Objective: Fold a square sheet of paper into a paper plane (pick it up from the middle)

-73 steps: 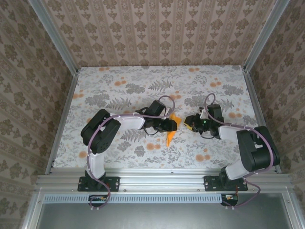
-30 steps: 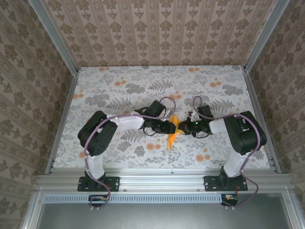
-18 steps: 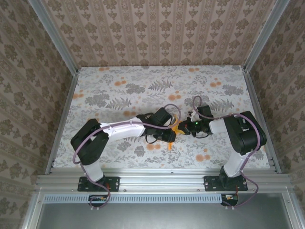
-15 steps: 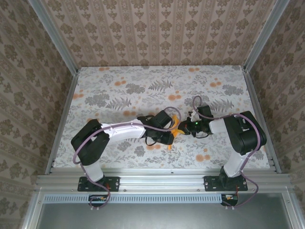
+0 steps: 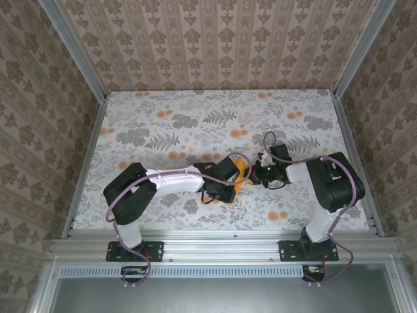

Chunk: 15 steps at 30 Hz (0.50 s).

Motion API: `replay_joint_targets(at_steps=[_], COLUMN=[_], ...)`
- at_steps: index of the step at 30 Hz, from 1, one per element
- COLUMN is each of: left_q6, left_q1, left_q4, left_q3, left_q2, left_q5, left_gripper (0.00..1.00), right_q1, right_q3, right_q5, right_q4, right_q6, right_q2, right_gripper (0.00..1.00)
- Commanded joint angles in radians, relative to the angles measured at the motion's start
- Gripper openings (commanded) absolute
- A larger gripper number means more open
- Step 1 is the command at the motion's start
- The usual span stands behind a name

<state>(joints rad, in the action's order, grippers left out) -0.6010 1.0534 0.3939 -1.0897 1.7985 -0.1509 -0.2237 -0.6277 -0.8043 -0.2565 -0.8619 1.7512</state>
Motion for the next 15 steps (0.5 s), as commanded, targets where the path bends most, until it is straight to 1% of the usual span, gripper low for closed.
replay_joint_targets(at_steps=[1, 11, 15], left_q6=[0.015, 0.003, 0.001], left_q1=[0.008, 0.029, 0.028], left_q4=[0.013, 0.025, 0.029], left_q3=[-0.031, -0.054, -0.069], left_q2=[0.000, -0.016, 0.020], left_q5=[0.014, 0.037, 0.030], left_gripper=[0.23, 0.32, 0.31], right_q1=[-0.001, -0.002, -0.002], right_q3=[-0.012, -0.006, 0.001], right_q5=[0.022, 0.027, 0.028], right_q4=[0.032, 0.030, 0.026], right_q6=[0.020, 0.020, 0.020], right_q2=[-0.030, -0.026, -0.031], right_gripper=[0.02, 0.02, 0.01])
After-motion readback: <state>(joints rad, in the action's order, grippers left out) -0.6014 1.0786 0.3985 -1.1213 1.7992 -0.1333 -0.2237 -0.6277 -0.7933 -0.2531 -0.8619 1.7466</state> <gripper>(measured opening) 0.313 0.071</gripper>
